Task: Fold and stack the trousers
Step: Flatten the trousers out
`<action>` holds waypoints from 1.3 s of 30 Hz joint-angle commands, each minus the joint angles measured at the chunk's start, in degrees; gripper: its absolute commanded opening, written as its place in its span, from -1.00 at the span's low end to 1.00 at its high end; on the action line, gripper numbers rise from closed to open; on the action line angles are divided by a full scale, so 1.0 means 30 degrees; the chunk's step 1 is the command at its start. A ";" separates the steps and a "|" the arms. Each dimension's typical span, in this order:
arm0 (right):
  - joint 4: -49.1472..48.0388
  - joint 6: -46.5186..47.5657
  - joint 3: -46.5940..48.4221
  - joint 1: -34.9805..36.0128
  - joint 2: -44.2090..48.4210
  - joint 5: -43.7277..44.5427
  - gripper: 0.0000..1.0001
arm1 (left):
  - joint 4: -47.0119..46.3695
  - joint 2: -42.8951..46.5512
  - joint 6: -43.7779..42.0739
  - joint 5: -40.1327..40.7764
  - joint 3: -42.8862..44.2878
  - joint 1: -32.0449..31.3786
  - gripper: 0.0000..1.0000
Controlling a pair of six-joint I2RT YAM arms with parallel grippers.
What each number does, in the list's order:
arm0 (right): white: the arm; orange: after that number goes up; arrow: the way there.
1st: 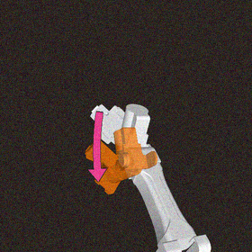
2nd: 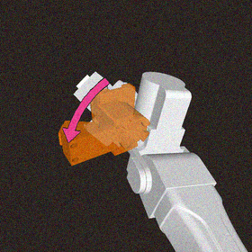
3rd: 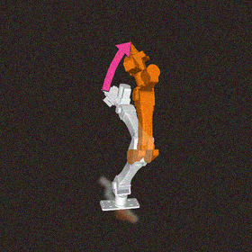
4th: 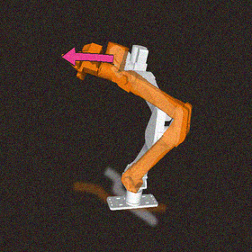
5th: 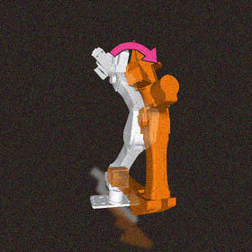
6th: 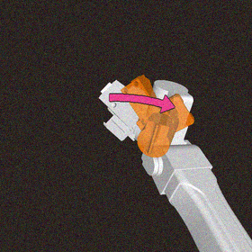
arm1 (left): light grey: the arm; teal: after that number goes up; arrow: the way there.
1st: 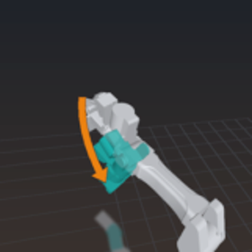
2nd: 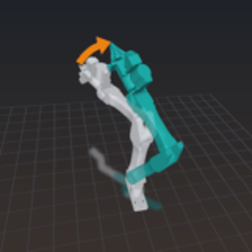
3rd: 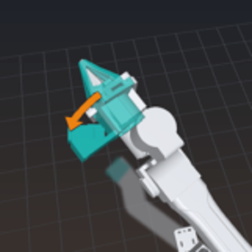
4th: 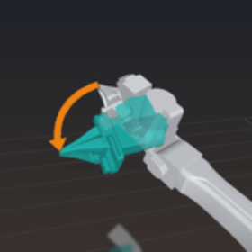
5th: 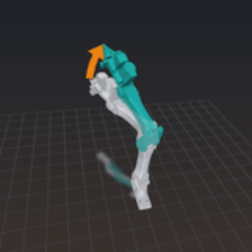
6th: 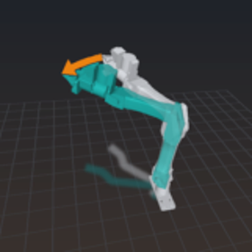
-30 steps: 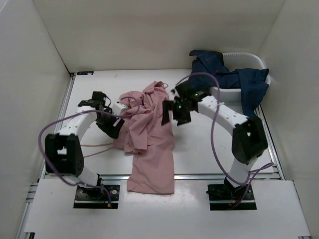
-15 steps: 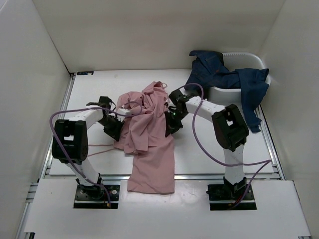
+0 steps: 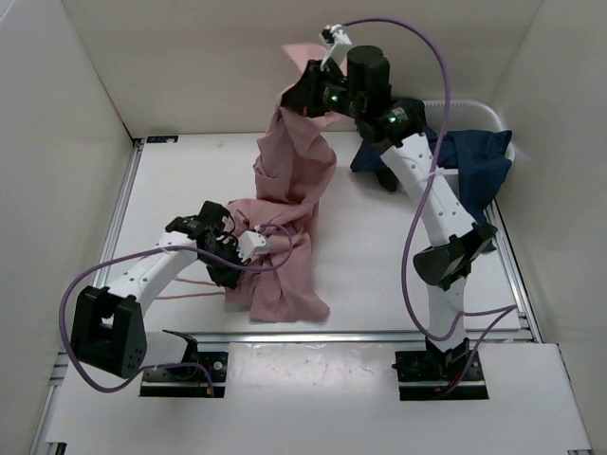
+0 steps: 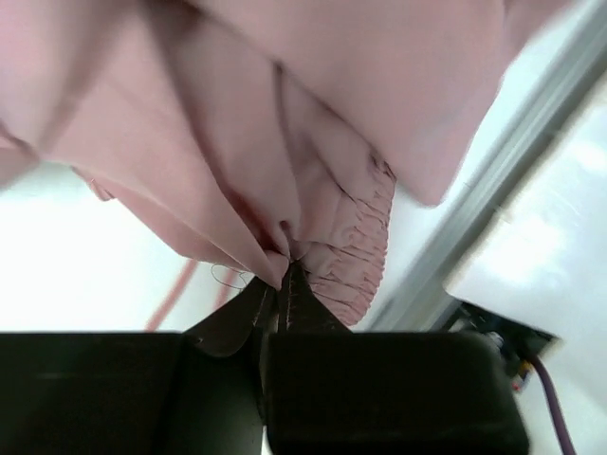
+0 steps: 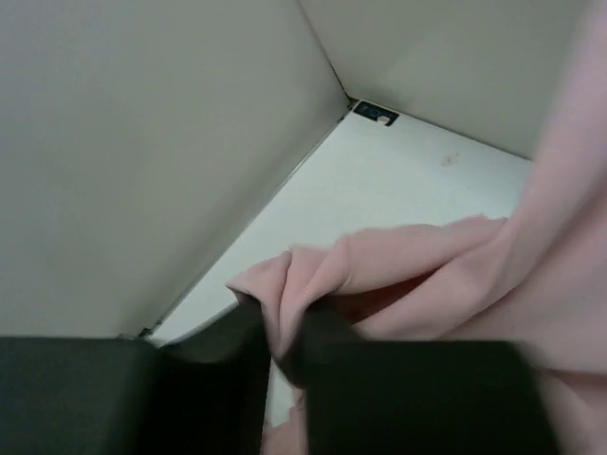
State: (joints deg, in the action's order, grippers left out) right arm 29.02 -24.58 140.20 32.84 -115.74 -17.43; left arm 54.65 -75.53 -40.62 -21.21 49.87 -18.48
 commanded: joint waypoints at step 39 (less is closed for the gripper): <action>0.3629 -0.1367 -2.5467 -0.1810 1.4294 0.5605 0.98 | -0.2282 -0.8724 0.5272 0.1194 1.4398 -0.4453 -0.72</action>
State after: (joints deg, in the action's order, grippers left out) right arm 40.42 -33.12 63.29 24.73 -74.08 -0.91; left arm 49.47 -107.90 -31.14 -11.18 85.97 -38.39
